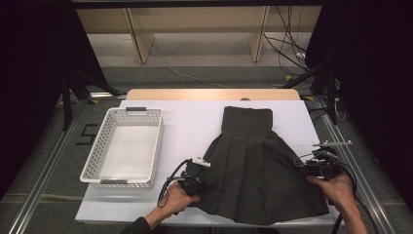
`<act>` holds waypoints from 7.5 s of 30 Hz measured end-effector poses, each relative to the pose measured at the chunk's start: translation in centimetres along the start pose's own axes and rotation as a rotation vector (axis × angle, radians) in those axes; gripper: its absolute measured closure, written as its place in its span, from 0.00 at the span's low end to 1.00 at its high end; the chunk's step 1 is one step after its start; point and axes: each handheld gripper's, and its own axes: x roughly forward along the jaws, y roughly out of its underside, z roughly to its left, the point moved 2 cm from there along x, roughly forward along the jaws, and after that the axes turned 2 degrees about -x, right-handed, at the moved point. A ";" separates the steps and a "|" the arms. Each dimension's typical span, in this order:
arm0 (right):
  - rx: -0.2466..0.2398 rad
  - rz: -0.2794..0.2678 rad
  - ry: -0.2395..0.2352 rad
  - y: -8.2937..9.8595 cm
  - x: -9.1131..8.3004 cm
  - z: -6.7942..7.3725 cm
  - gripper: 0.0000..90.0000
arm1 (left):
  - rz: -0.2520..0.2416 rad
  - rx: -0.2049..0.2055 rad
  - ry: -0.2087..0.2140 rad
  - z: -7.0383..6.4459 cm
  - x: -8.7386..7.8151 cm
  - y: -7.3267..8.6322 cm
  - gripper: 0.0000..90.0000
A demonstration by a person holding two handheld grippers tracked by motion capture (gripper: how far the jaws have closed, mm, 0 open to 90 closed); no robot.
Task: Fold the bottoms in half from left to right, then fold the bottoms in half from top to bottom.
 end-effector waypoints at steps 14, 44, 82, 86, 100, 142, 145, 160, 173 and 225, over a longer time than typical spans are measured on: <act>-0.006 0.054 -0.027 -0.8 2.1 -1.4 0.35 | -0.073 -0.115 -0.120 4.3 -0.3 -5.4 0.24; -0.017 0.154 -0.164 -0.4 2.9 -0.7 0.93 | -0.053 -0.191 0.016 5.3 1.5 -5.6 0.87; -0.034 -0.117 -0.159 -1.7 0.8 1.7 0.31 | -0.161 -0.172 -0.039 5.2 -3.5 -5.4 0.28; -0.058 -0.139 -0.163 -2.0 0.7 2.9 0.26 | -0.182 -0.164 -0.037 5.6 -3.5 -5.8 0.24; -0.099 -0.148 -0.178 -2.4 1.0 4.6 0.22 | -0.188 -0.226 -0.064 7.2 -1.3 -7.5 0.21; -0.098 -0.094 -0.179 -6.8 1.7 4.3 0.24 | -0.060 -0.204 -0.047 8.2 4.8 -12.0 0.82; -0.102 -0.077 -0.172 -8.9 2.0 4.5 0.24 | -0.066 -0.211 -0.043 8.2 4.7 -12.1 0.82; -0.056 0.165 -0.134 -12.8 9.6 4.3 0.29 | -0.085 -0.212 -0.022 8.7 4.0 -12.0 0.82; -0.058 0.242 -0.164 -12.6 11.6 5.2 0.28 | -0.089 -0.209 -0.011 8.8 4.1 -11.8 0.84; -0.204 -0.070 -0.183 -14.0 7.5 6.6 0.87 | -0.317 -0.015 -0.095 7.3 1.5 -13.6 0.88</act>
